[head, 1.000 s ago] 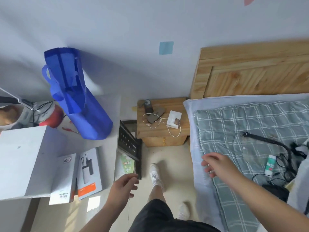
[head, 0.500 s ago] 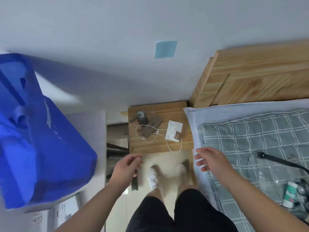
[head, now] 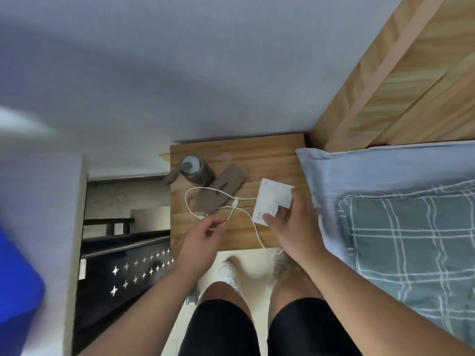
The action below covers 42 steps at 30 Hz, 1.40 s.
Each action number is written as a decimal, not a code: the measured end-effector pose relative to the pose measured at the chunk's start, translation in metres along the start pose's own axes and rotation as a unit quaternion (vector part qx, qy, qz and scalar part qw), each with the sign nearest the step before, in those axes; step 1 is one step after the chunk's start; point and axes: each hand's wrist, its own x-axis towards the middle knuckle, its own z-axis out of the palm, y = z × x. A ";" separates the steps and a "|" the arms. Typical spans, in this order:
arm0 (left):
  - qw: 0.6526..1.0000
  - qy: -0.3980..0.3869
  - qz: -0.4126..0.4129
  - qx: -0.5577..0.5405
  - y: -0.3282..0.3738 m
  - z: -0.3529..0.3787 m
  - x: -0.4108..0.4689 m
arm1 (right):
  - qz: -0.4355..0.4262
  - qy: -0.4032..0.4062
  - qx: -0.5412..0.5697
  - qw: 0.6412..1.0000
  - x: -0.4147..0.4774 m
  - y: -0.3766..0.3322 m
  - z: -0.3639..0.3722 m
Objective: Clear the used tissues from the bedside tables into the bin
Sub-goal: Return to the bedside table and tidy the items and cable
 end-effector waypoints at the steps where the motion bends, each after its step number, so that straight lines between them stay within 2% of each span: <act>1: 1.000 0.001 0.004 0.014 -0.002 0.005 0.009 | -0.001 0.006 -0.038 0.999 0.006 -0.002 0.012; 5: 0.996 0.006 0.035 0.087 -0.009 0.012 0.036 | 0.013 0.039 -0.108 0.993 0.025 -0.009 0.049; 8: 0.970 0.013 0.111 0.218 -0.014 0.012 0.052 | 0.028 0.043 -0.144 0.988 0.034 -0.005 0.064; 10: 0.959 0.010 0.125 0.255 -0.013 0.013 0.060 | 0.029 0.042 -0.141 0.989 0.035 -0.003 0.068; 15: 0.962 0.012 0.123 0.242 -0.009 0.016 0.070 | 0.007 0.041 -0.143 0.989 0.039 -0.004 0.056; 20: 0.958 0.031 0.143 0.246 0.003 0.016 0.071 | -0.034 0.094 -0.142 0.985 0.065 -0.011 0.011; 24: 0.901 0.040 0.242 0.356 0.024 0.024 0.081 | -0.043 0.085 -0.150 0.984 0.107 -0.024 -0.009; 27: 0.862 0.038 0.280 0.420 0.037 0.035 0.100 | -0.043 0.070 -0.156 0.984 0.133 -0.026 -0.008; 29: 0.857 0.022 0.268 0.440 0.045 0.043 0.114 | -0.029 0.061 -0.149 0.987 0.144 -0.020 -0.007; 35: 0.848 -0.015 0.145 0.510 0.061 0.058 0.144 | -0.032 0.060 -0.172 0.983 0.149 -0.008 0.001; 38: 0.852 -0.029 0.144 0.502 0.070 0.061 0.150 | -0.036 0.064 -0.176 0.982 0.149 -0.008 -0.001; 42: 0.889 -0.003 0.174 0.424 0.091 0.066 0.162 | -0.042 0.064 -0.160 0.984 0.149 -0.009 -0.005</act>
